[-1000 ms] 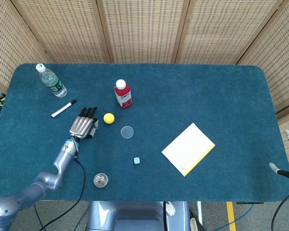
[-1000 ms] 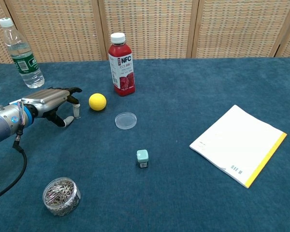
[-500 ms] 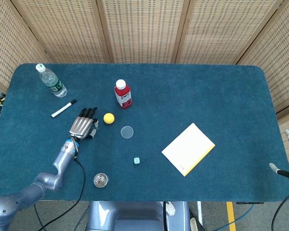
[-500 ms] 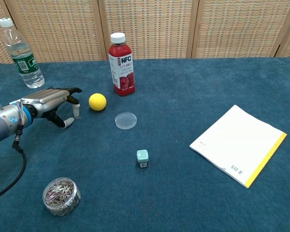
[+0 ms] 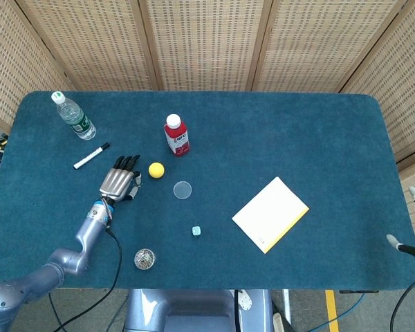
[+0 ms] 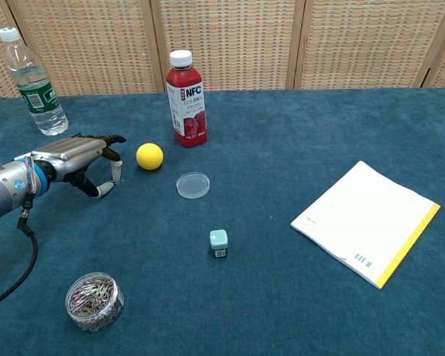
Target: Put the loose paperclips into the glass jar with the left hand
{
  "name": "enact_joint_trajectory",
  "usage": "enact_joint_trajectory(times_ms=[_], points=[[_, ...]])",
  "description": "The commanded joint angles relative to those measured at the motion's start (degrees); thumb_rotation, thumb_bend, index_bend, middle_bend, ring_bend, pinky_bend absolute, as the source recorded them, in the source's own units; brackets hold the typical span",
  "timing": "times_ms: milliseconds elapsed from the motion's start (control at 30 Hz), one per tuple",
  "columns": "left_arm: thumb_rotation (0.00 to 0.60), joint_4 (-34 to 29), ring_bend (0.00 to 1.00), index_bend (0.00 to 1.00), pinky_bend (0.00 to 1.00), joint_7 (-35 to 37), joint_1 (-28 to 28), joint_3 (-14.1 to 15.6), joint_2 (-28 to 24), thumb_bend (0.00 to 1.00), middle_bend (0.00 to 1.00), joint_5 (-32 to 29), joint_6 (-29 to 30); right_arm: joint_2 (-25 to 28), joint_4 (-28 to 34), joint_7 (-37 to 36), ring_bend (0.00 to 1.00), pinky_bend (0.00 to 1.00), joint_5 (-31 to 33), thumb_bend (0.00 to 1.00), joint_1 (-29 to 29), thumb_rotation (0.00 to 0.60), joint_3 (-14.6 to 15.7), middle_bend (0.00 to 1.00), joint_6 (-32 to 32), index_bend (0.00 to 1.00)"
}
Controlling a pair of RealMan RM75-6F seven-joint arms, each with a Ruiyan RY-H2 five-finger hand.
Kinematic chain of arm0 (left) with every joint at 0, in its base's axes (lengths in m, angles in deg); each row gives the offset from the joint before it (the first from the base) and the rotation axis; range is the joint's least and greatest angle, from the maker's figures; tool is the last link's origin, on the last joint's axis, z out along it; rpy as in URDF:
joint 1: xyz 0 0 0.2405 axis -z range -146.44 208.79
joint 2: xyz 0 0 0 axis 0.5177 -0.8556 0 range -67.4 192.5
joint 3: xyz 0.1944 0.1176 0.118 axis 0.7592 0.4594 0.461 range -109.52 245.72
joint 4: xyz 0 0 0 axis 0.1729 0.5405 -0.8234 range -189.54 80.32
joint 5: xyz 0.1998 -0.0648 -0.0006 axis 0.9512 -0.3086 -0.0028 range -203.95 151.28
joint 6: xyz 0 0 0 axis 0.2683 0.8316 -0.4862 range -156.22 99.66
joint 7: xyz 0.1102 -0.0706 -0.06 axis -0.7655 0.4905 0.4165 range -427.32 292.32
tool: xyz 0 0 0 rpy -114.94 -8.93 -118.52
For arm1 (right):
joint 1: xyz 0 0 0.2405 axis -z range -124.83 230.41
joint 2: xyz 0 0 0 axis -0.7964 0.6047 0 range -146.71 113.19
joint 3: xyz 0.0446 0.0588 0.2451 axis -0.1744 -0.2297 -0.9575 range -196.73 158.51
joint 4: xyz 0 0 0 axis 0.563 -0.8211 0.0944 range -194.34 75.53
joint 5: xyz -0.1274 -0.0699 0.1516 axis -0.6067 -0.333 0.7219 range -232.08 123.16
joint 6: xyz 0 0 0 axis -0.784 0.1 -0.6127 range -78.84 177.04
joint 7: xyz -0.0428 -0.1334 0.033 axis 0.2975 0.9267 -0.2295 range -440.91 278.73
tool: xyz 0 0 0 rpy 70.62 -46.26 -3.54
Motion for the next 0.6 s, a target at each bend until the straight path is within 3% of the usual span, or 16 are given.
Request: enact_joint_trajectory(times_ms=[33, 600], points=[[0.600, 0.06, 0.00, 0.88, 0.00, -0.02, -0.02, 0.00, 0.07, 0.32, 0.00, 0.05, 0.19, 0.01, 0.01, -0.01, 0.00, 0.00, 0.01, 0.00, 0.00, 0.600, -0.02, 0.00, 0.02, 0.00], [0.600, -0.25, 0.00, 0.92, 0.00, 0.77, -0.62, 0.31, -0.18, 0.32, 0.00, 0.92, 1.94, 0.09, 0.12, -0.12, 0.00, 0.00, -0.20, 0.00, 0.13, 0.600, 0.05, 0.00, 0.28, 0.00]])
